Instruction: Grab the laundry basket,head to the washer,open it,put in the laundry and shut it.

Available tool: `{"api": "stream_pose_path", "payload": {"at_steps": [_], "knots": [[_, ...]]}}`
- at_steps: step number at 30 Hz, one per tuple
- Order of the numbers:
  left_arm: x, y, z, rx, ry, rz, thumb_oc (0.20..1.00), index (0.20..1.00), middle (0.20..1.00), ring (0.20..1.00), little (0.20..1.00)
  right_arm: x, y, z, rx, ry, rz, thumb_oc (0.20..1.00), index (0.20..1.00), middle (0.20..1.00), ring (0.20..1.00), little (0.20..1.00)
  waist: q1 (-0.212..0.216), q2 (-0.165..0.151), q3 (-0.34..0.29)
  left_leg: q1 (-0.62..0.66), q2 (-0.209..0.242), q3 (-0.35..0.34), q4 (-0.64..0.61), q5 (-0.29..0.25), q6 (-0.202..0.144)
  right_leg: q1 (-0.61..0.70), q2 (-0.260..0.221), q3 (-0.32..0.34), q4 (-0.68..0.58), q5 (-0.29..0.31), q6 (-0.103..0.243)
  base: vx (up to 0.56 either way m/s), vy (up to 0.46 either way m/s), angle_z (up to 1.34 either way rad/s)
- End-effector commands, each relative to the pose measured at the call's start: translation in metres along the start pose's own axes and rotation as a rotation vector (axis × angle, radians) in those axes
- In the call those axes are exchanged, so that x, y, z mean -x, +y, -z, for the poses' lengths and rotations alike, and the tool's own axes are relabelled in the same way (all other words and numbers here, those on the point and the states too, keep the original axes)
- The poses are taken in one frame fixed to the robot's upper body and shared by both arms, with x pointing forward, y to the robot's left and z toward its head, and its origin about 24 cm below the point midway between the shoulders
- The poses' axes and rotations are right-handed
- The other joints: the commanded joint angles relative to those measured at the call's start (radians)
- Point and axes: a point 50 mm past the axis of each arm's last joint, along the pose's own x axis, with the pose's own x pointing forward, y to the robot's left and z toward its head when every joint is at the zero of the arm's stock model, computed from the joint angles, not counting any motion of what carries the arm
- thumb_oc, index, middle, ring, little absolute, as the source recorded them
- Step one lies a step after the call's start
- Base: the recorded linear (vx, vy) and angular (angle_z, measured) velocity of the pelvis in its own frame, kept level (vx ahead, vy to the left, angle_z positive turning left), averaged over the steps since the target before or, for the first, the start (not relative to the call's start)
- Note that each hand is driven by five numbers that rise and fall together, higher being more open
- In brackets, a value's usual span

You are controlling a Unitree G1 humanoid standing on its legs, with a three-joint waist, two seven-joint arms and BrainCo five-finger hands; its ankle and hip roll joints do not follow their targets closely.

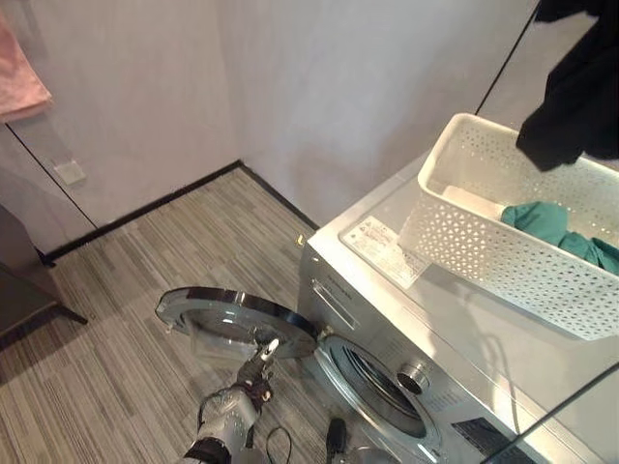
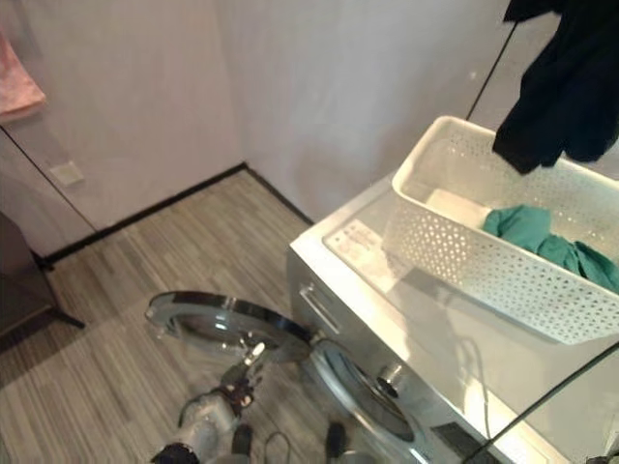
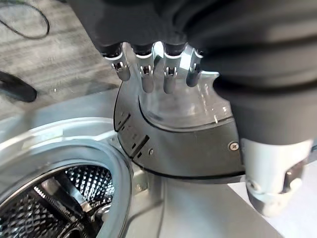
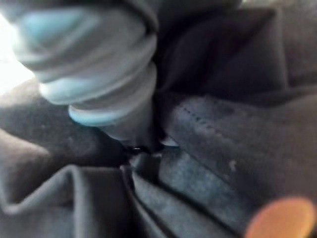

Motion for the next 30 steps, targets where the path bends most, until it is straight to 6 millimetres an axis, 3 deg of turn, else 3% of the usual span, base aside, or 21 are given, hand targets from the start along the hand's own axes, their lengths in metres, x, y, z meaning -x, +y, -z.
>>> {"api": "stream_pose_path", "payload": {"at_steps": [1, 2, 5, 7, 10, 14, 19, 22, 26, 30], "knots": [[0.005, 0.008, -0.010, -0.019, -0.072, -0.011, 1.000, 1.000, 1.000, 1.000, 1.000, -0.007, -0.033, -0.046, -0.078, -0.202, 0.188, 0.200, 0.200, 0.200, 0.200, 0.200, -0.022, -0.044, -0.081, 0.138, 0.057, -0.077, 0.155, -0.111, 0.051, -0.037, -0.001, 0.157, 0.009, -0.079, 0.089, 0.02, 0.313, -0.58], [0.009, 0.014, -0.002, -0.013, -0.055, -0.027, 1.000, 1.000, 1.000, 1.000, 1.000, -0.002, -0.049, -0.050, -0.075, -0.241, 0.279, 0.200, 0.200, 0.200, 0.200, 0.200, -0.040, -0.013, -0.105, 0.166, 0.060, -0.049, 0.121, -0.144, 0.045, -0.040, -0.018, 0.172, 0.009, -0.069, 0.101, 0.03, 0.367, -0.45], [0.012, 0.021, 0.008, -0.039, -0.020, -0.049, 1.000, 1.000, 1.000, 1.000, 1.000, 0.010, -0.068, -0.050, -0.037, -0.277, 0.384, 0.200, 0.200, 0.200, 0.200, 0.200, -0.056, 0.008, -0.112, 0.184, 0.032, -0.008, 0.117, -0.231, 0.054, -0.039, -0.060, 0.187, 0.010, -0.053, 0.122, -0.01, 0.408, -0.04], [0.016, 0.032, 0.013, -0.059, -0.003, -0.077, 1.000, 1.000, 1.000, 1.000, 1.000, 0.014, -0.080, -0.055, 0.017, -0.303, 0.453, 0.200, 0.200, 0.200, 0.200, 0.200, -0.056, 0.010, -0.100, 0.194, -0.013, 0.037, 0.148, -0.309, 0.080, -0.058, -0.096, 0.224, 0.023, -0.022, 0.140, -0.11, 0.369, -0.05], [0.025, 0.051, 0.029, -0.058, 0.047, -0.118, 1.000, 1.000, 1.000, 1.000, 1.000, 0.017, -0.076, -0.059, 0.079, -0.320, 0.454, 0.200, 0.200, 0.200, 0.200, 0.200, -0.073, 0.032, -0.084, 0.215, -0.087, 0.107, 0.174, -0.390, 0.143, -0.119, -0.140, 0.286, 0.084, 0.000, 0.177, -0.15, 0.454, -0.73], [0.027, 0.052, 0.037, -0.065, 0.081, -0.115, 1.000, 1.000, 1.000, 1.000, 1.000, 0.026, -0.068, -0.054, 0.124, -0.326, 0.431, 0.200, 0.200, 0.200, 0.200, 0.200, -0.093, 0.043, -0.059, 0.233, -0.130, 0.149, 0.174, -0.400, 0.178, -0.158, -0.166, 0.301, 0.139, -0.001, 0.190, -0.15, 0.299, -0.80], [0.025, 0.048, 0.040, -0.096, 0.101, -0.101, 1.000, 1.000, 1.000, 1.000, 1.000, 0.049, -0.049, -0.049, 0.191, -0.364, 0.358, 0.200, 0.200, 0.200, 0.200, 0.200, -0.115, 0.057, -0.043, 0.241, -0.162, 0.207, 0.164, -0.386, 0.212, -0.175, -0.207, 0.221, 0.160, -0.003, 0.184, -0.18, 0.177, -0.57], [0.020, 0.041, 0.033, -0.108, 0.081, -0.088, 1.000, 1.000, 1.000, 1.000, 1.000, 0.063, -0.043, -0.044, 0.222, -0.378, 0.334, 0.200, 0.200, 0.200, 0.200, 0.200, -0.119, 0.062, -0.039, 0.239, -0.166, 0.213, 0.148, -0.370, 0.224, -0.168, -0.206, 0.204, 0.187, -0.017, 0.176, -0.14, 0.053, -0.42], [0.012, 0.025, 0.018, -0.129, 0.020, -0.041, 1.000, 1.000, 1.000, 1.000, 1.000, 0.097, -0.014, -0.040, 0.201, -0.420, 0.195, 0.200, 0.200, 0.200, 0.200, 0.200, -0.106, 0.073, -0.072, 0.218, -0.170, 0.251, 0.075, -0.312, 0.238, -0.126, -0.203, 0.175, 0.265, -0.043, 0.161, -0.17, -0.020, -0.22], [0.011, 0.017, 0.006, -0.179, -0.032, -0.010, 1.000, 1.000, 1.000, 1.000, 1.000, 0.115, 0.010, -0.032, 0.132, -0.393, 0.065, 0.200, 0.200, 0.200, 0.200, 0.200, -0.092, 0.071, -0.096, 0.205, -0.168, 0.285, 0.043, -0.282, 0.236, -0.103, -0.197, 0.164, 0.297, -0.066, 0.158, -0.13, -0.082, -0.44]]}}
